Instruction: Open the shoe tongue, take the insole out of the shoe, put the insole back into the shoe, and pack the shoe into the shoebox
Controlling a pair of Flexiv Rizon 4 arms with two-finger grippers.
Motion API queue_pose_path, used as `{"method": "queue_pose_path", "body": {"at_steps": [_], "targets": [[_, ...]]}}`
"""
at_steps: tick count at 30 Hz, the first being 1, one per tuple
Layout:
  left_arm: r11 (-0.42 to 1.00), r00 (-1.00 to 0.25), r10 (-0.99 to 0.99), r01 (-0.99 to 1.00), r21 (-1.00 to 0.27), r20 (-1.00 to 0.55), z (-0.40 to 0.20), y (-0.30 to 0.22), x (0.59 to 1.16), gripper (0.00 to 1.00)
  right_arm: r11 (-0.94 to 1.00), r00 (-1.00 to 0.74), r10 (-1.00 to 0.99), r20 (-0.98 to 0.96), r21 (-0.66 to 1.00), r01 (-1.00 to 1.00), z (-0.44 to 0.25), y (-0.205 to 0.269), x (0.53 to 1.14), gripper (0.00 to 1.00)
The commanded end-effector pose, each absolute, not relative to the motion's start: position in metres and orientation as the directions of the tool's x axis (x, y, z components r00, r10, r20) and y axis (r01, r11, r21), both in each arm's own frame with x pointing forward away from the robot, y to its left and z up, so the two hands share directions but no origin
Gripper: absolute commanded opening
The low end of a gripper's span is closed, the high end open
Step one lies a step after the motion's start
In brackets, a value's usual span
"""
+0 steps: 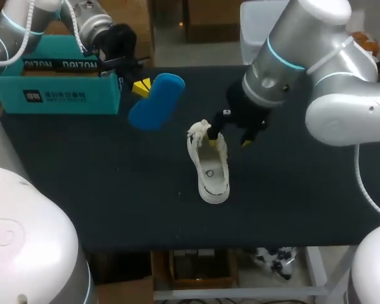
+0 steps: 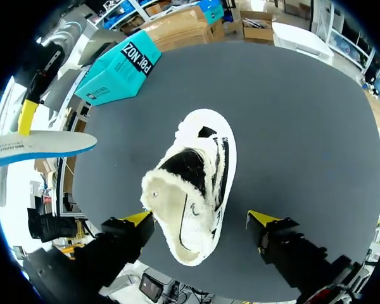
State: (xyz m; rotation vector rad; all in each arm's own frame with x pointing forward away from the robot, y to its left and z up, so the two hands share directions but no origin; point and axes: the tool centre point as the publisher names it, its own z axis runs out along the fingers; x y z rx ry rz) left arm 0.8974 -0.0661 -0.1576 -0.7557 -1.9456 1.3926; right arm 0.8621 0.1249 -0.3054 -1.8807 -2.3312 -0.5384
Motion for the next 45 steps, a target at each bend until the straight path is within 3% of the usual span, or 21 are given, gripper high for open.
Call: {"method": "queue_pose_path", "body": {"at_steps": [1,14,31,45], "targets": [[0.255,-0.644,0.751,0.083,-0.963,0.144,-0.154,-0.073,0.883,0.0,0.15,-0.248,0.902,0.354,0.284,0.947,-0.293,0.096,0.836,1.0],[0.162,-0.597,0.794,0.017,-0.987,0.12,-0.136,-0.093,0.859,0.0,0.189,-0.309,0.869,0.387,0.317,0.929,-0.286,0.088,0.832,1.0],[0.204,-0.6,0.785,0.017,-0.979,0.153,-0.127,-0.1,0.854,0.0,0.189,-0.309,0.869,0.387,0.317,0.929,-0.286,0.088,0.832,1.0],[0.085,-0.596,0.802,0.049,-0.995,0.039,-0.123,-0.088,0.822,0.0,-0.028,0.06,0.816,0.575,-0.064,0.998,-0.266,0.087,0.832,1.0]]}}
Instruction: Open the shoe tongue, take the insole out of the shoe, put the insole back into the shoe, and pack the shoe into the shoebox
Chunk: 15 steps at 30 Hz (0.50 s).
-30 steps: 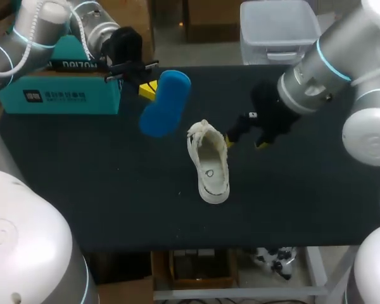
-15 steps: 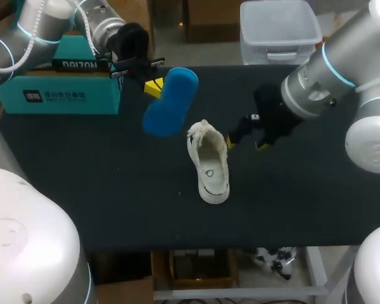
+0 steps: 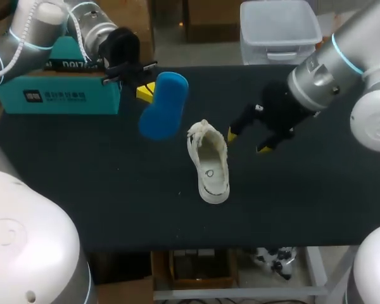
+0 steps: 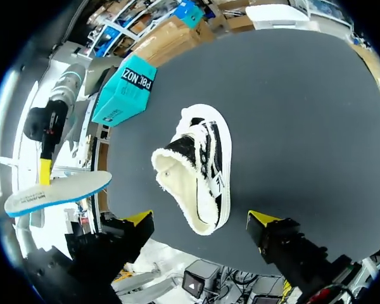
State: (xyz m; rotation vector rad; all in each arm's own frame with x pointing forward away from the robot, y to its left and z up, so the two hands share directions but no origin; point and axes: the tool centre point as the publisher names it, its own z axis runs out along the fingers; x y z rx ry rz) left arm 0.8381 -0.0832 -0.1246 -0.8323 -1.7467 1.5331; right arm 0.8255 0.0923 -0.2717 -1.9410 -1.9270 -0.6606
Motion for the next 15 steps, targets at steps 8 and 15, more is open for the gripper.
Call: {"method": "queue_pose_path", "body": {"at_steps": [8,15], "targets": [[-0.022,-0.558,0.828,0.057,-0.998,-0.05,-0.112,-0.102,0.801,0.0,-0.07,0.226,0.765,0.603,-0.272,0.96,-0.265,0.092,0.828,1.0],[-0.072,-0.536,0.839,0.051,-0.996,-0.088,-0.109,-0.113,0.798,0.0,-0.07,0.226,0.765,0.603,-0.272,0.96,-0.265,0.092,0.828,1.0]]}}
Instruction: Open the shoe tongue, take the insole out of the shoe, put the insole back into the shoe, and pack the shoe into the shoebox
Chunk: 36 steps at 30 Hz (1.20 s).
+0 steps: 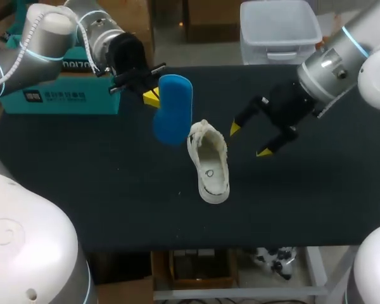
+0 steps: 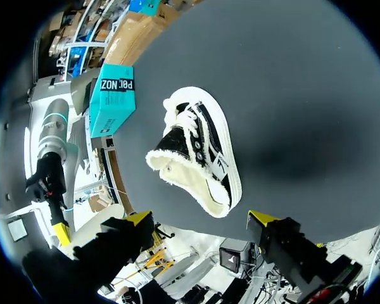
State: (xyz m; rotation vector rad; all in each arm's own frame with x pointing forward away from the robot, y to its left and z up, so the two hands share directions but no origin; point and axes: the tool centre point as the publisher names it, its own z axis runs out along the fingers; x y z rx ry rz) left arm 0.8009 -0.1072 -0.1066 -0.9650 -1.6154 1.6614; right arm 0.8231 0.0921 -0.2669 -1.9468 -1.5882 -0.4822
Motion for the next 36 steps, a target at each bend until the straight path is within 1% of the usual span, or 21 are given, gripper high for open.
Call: {"method": "queue_pose_path", "body": {"at_steps": [1,5,10,19,24,36], "targets": [[-0.078,-0.536,0.839,0.056,-0.995,-0.095,-0.109,-0.114,0.797,0.0,-0.07,0.226,0.765,0.603,-0.272,0.96,-0.265,0.092,0.828,1.0],[-0.092,-0.547,0.83,0.065,-0.994,-0.113,-0.109,-0.12,0.795,0.0,-0.07,0.226,0.765,0.603,-0.272,0.96,-0.265,0.092,0.828,1.0],[-0.115,-0.618,0.778,0.032,-0.993,-0.11,-0.106,-0.122,0.795,0.0,-0.171,0.366,0.671,0.644,-0.345,0.923,-0.26,0.096,0.816,1.0],[-0.169,-0.751,0.659,-0.081,-0.982,-0.052,-0.107,-0.124,0.801,0.0,-0.217,0.465,0.564,0.682,-0.421,0.881,-0.269,0.107,0.805,1.0],[-0.173,-0.791,0.61,-0.089,-0.981,-0.036,-0.107,-0.126,0.801,0.0,-0.229,0.492,0.537,0.685,-0.443,0.867,-0.271,0.107,0.803,1.0],[-0.226,-0.836,0.546,-0.083,-0.971,-0.056,-0.107,-0.123,0.8,0.0,-0.209,0.543,0.492,0.68,-0.513,0.833,-0.263,0.109,0.81,1.0]]}}
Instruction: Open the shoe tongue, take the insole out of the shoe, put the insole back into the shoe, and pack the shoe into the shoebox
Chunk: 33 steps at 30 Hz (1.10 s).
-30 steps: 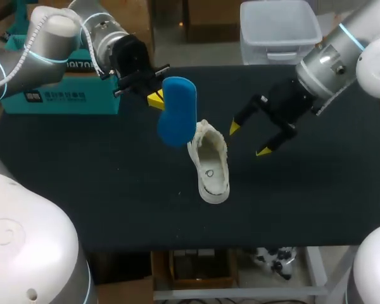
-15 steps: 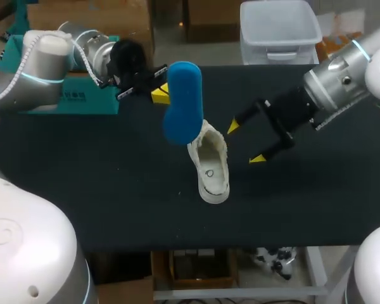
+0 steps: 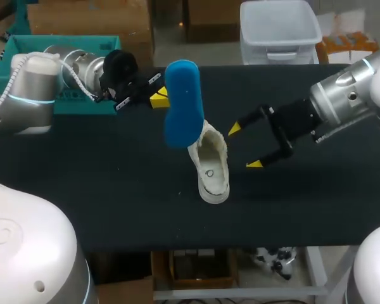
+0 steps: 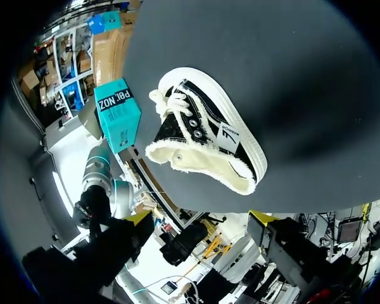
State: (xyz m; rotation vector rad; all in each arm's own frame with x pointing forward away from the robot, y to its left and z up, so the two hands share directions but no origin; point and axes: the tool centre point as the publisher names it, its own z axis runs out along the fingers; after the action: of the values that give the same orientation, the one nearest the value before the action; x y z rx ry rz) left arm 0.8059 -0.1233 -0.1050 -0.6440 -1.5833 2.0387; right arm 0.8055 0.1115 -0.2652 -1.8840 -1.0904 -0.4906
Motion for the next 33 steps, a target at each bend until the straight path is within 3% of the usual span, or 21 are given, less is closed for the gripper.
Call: {"method": "queue_pose_path", "body": {"at_steps": [1,15,33], "targets": [[-0.231,-0.839,0.542,-0.084,-0.969,-0.057,-0.108,-0.123,0.8,0.0,-0.208,0.543,0.491,0.681,-0.513,0.833,-0.262,0.109,0.811,1.0],[-0.235,-0.827,0.553,-0.038,-0.971,-0.102,-0.117,-0.131,0.799,0.0,-0.166,0.569,0.479,0.669,-0.567,0.807,-0.255,0.105,0.821,1.0],[-0.247,-0.752,0.571,0.226,-0.942,-0.33,-0.152,-0.162,0.775,0.0,-0.086,0.654,0.432,0.621,-0.694,0.715,-0.256,0.119,0.819,1.0]]}}
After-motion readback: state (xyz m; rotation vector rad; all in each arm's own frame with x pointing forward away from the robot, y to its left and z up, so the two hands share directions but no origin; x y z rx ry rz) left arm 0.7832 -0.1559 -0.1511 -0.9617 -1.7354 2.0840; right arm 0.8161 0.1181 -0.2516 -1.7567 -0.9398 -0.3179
